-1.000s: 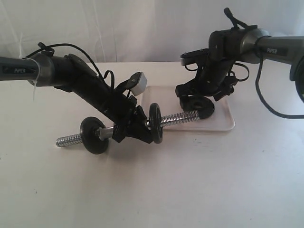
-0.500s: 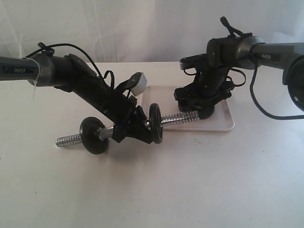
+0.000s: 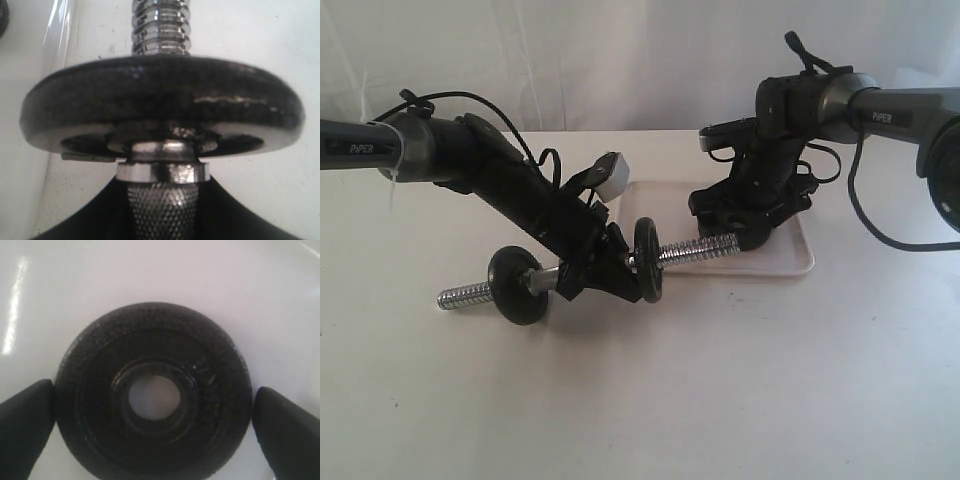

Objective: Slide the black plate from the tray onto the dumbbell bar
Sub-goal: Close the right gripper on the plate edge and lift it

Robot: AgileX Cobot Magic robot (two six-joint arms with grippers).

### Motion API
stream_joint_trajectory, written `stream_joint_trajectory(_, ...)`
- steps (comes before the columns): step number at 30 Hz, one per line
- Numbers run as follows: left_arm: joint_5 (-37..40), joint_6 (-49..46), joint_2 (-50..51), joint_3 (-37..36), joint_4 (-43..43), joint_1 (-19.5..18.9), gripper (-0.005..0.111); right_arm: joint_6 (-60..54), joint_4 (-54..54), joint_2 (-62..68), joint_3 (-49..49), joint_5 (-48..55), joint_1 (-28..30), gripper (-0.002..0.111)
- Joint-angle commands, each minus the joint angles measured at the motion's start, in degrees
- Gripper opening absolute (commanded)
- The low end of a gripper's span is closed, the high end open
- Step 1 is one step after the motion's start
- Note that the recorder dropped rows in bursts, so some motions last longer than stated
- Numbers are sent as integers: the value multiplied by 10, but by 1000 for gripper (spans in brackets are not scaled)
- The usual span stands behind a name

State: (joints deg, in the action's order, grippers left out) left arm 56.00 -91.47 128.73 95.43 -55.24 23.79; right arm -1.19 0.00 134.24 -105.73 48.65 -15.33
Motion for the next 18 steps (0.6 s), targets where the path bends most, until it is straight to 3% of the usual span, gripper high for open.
stream_joint_trajectory(1,42,0,-8,0,-42,-3,0,-1,-5,5,2,15,-1,99)
stream_joint_trajectory(3,42,0,-8,0,-42,-3,0,-1,-5,5,2,15,-1,88)
stream_joint_trajectory(6,42,0,-8,0,-42,-3,0,-1,-5,5,2,14,-1,55)
stream_joint_trajectory(9,42,0,-8,0,-42,-3,0,-1,-5,5,2,11,-1,38)
stream_joint_trajectory(18,41,0,-8,0,-42,-3,0,-1,0,5,2,-5,-1,23)
